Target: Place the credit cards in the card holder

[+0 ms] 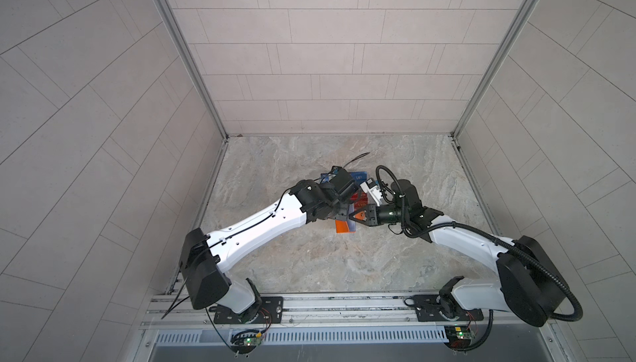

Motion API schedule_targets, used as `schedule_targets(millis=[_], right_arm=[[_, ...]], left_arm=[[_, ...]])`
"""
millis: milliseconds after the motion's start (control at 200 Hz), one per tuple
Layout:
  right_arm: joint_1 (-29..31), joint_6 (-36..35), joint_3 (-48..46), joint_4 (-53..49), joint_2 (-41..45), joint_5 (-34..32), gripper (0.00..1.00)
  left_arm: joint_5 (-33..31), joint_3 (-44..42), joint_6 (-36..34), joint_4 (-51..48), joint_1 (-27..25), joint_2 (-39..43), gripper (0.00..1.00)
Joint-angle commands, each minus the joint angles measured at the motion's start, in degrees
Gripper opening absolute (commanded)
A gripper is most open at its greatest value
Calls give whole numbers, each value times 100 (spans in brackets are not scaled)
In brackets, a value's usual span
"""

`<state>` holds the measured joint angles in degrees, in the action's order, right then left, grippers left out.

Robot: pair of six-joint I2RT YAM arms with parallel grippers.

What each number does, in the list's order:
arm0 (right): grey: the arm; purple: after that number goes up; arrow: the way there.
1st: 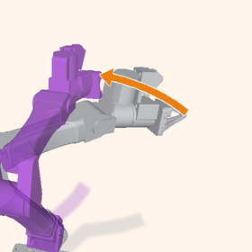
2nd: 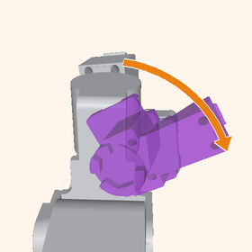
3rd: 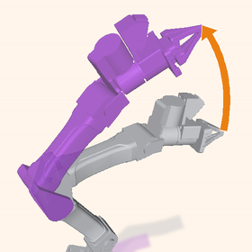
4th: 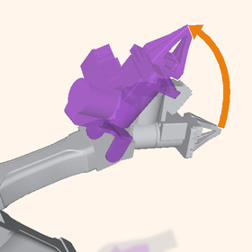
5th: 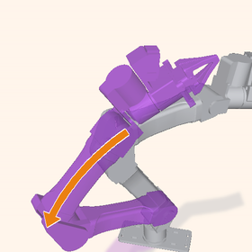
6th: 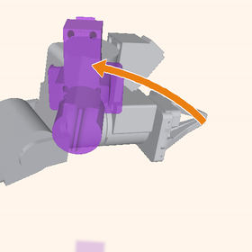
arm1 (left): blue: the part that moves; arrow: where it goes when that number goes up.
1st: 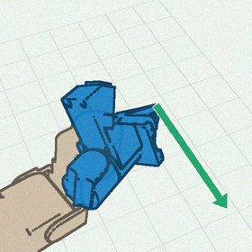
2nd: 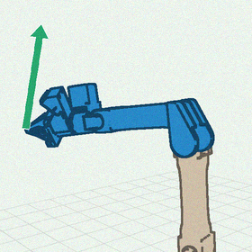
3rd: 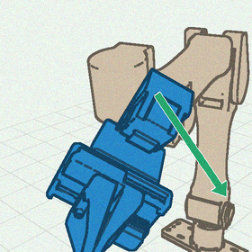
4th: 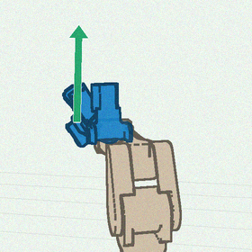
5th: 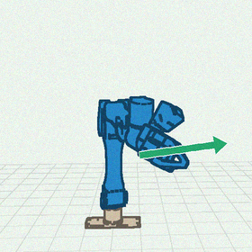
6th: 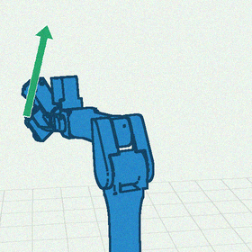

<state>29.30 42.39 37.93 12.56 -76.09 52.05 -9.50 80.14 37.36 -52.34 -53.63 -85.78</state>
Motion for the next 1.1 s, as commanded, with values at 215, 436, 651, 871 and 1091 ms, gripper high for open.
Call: schedule_targets(millis=[215, 436, 651, 871, 1091], right_arm=[[10, -76, 236, 108, -80, 47, 0], [34, -143, 253, -27, -35, 8, 0], [53, -314, 293, -267, 15, -28, 0], [60, -336, 302, -284, -15, -49, 0], [68, -298, 306, -252, 10, -65, 0]], left_arm=[[748, -7, -468, -444, 160, 208, 37], [805, -46, -597, -637, 203, 63, 31], [889, -142, -616, -705, 280, 156, 24], [1331, -592, -457, -331, 588, 482, 28], [1782, -1133, -234, 212, 677, 653, 36]])
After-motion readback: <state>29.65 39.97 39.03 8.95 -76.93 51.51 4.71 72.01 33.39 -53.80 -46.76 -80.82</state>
